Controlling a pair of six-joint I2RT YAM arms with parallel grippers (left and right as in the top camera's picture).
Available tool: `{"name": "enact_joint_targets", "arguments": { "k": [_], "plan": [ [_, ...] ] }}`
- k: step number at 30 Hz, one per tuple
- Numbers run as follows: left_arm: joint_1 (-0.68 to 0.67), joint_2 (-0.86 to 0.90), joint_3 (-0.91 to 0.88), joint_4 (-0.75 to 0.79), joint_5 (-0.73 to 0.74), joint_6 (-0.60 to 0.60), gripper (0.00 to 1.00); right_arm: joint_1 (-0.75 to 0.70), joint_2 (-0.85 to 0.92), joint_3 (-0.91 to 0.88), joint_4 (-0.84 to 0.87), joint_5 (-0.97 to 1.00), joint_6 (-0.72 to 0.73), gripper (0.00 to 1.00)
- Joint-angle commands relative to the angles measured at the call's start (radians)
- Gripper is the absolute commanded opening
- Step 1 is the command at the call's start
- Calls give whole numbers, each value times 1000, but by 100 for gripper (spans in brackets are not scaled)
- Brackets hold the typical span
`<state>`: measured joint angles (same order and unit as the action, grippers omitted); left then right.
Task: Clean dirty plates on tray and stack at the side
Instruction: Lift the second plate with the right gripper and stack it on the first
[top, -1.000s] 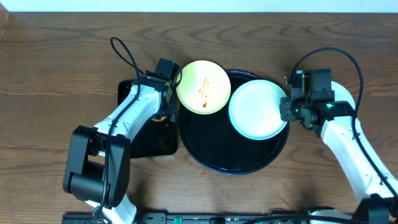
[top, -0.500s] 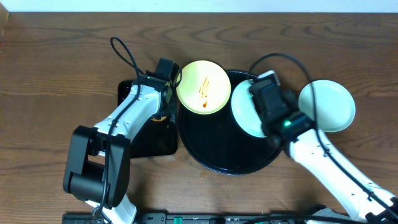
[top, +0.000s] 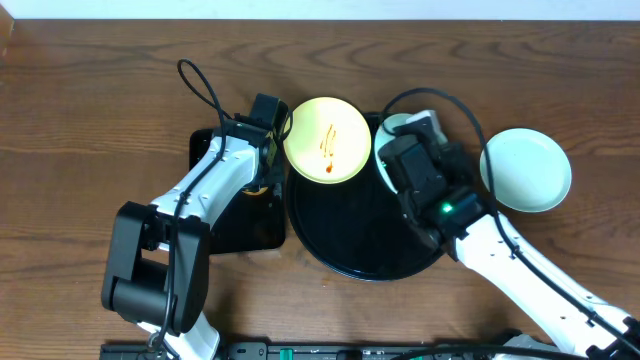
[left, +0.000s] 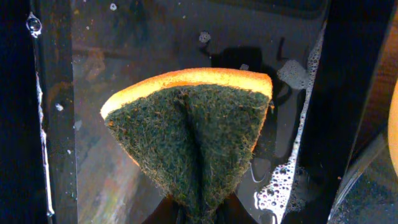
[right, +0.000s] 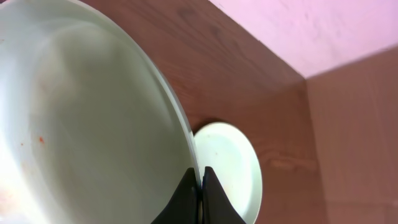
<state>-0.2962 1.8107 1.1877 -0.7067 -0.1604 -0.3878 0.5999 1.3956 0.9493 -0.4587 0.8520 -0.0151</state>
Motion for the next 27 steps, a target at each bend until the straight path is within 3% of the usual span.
{"name": "enact_joint_targets", "arguments": {
  "k": [1, 13, 27],
  "plan": [
    [3, 7, -7, -4, -5, 10, 12, -87, -18, 2, 0, 3, 134, 1],
    [3, 7, -7, -4, -5, 10, 12, -532, -18, 2, -9, -405, 338, 1],
    [3, 7, -7, -4, -5, 10, 13, -890, 5, 2, -19, -543, 366, 1]
  ]
}}
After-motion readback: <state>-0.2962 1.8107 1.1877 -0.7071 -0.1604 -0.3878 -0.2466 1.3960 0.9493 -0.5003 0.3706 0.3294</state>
